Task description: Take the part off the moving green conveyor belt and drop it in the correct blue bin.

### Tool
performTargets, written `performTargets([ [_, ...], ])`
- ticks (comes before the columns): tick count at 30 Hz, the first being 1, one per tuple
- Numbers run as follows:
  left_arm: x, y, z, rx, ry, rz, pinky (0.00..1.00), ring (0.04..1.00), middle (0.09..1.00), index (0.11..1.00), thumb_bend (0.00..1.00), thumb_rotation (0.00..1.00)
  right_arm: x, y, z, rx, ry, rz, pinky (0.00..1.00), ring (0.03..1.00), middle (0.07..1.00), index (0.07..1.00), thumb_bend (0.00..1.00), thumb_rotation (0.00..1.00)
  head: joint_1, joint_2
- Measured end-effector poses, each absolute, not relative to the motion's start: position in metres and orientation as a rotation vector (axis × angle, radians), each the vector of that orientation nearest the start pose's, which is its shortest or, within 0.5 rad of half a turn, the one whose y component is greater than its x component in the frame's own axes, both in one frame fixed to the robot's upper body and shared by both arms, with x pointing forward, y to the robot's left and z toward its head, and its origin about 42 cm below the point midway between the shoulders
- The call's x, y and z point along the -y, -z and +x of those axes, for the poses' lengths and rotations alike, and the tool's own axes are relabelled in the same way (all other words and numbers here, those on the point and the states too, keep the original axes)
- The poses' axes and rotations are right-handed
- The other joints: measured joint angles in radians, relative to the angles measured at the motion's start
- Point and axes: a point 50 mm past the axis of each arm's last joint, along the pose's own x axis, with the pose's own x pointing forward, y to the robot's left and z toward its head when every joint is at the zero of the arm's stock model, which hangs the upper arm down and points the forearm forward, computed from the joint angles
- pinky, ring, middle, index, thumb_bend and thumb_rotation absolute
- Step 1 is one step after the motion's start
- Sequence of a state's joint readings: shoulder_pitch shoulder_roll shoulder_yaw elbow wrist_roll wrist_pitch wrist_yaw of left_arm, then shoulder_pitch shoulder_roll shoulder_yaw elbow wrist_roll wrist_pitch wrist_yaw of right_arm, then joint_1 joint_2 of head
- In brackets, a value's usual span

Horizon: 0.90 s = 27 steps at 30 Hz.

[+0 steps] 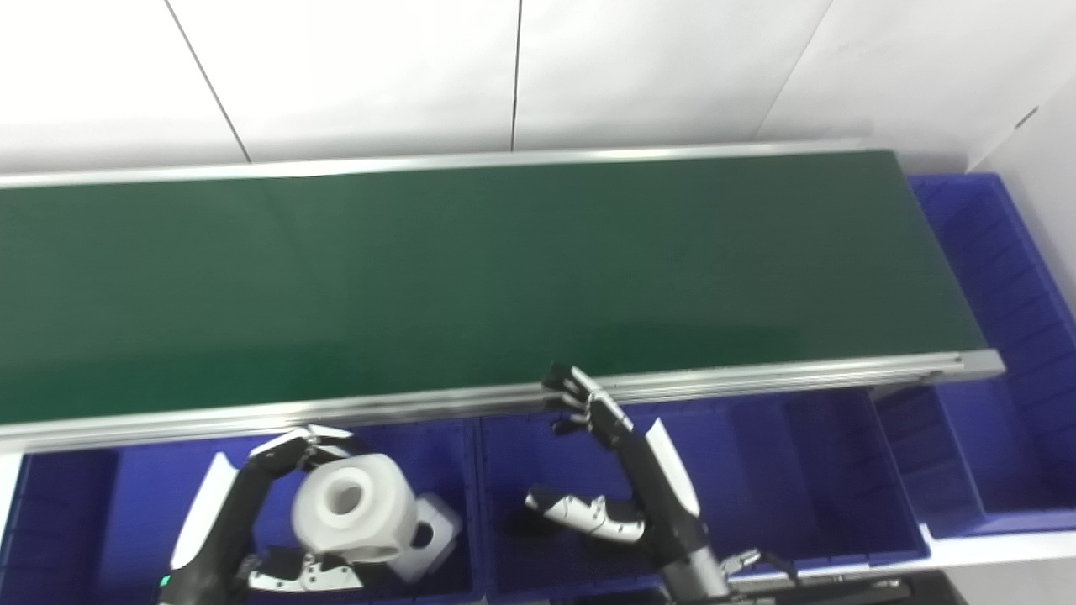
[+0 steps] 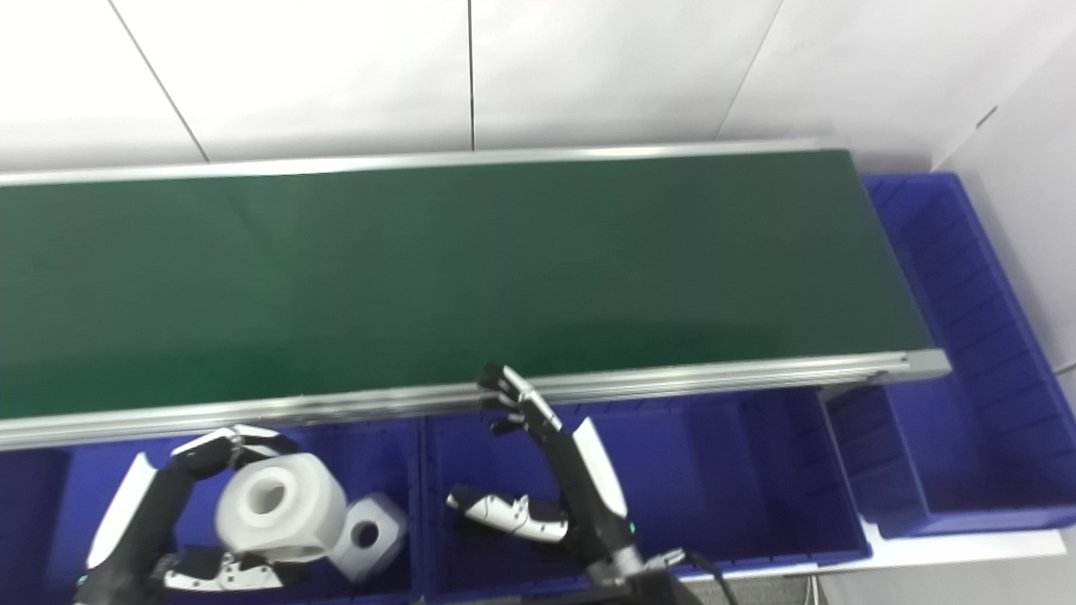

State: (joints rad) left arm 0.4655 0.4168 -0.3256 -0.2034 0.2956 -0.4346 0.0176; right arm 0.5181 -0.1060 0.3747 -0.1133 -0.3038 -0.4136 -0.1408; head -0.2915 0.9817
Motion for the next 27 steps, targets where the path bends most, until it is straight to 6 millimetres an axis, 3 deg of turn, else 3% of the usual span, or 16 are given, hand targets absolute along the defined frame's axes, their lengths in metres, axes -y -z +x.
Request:
performTargets([
  [13,-0.231,-0.070,0.097,0.088,0.533,0.696,0.50,0.574,0.502,0.489,0.52,0.00,0.175,-0.064,0.087,0.057,-0.234,-0.191,0.68,0.796,0.847,0.910,0.65,0.48,0.135,0.015],
  [18,-0.223,-0.072,0.097,0.021,0.472,0.858,0.73,0.677,0.663,0.497,0.51,0.07,0.179,-0.066,0.087,0.059,-0.235,-0.196,0.68,0.800,0.844,0.907,0.65,0.49,0.160,0.017],
  [19,-0.221,-0.073,0.096,0.003,0.460,0.901,0.79,0.707,0.689,0.619,0.56,0.21,0.180,-0.066,0.087,0.059,-0.233,-0.196,0.68,0.800,0.845,0.909,0.65,0.50,0.170,0.015],
  [21,-0.217,-0.075,0.096,-0.043,0.441,0.989,0.85,0.747,0.726,0.712,0.61,0.31,0.181,-0.068,0.087,0.064,-0.235,-0.195,0.68,0.800,0.843,0.908,0.65,0.50,0.184,0.015],
  [27,-0.206,-0.081,0.100,-0.175,0.406,1.118,0.96,0.818,0.777,0.763,0.63,0.41,0.183,-0.069,0.088,0.063,-0.234,-0.189,0.67,0.793,0.844,0.908,0.65,0.50,0.199,0.017],
])
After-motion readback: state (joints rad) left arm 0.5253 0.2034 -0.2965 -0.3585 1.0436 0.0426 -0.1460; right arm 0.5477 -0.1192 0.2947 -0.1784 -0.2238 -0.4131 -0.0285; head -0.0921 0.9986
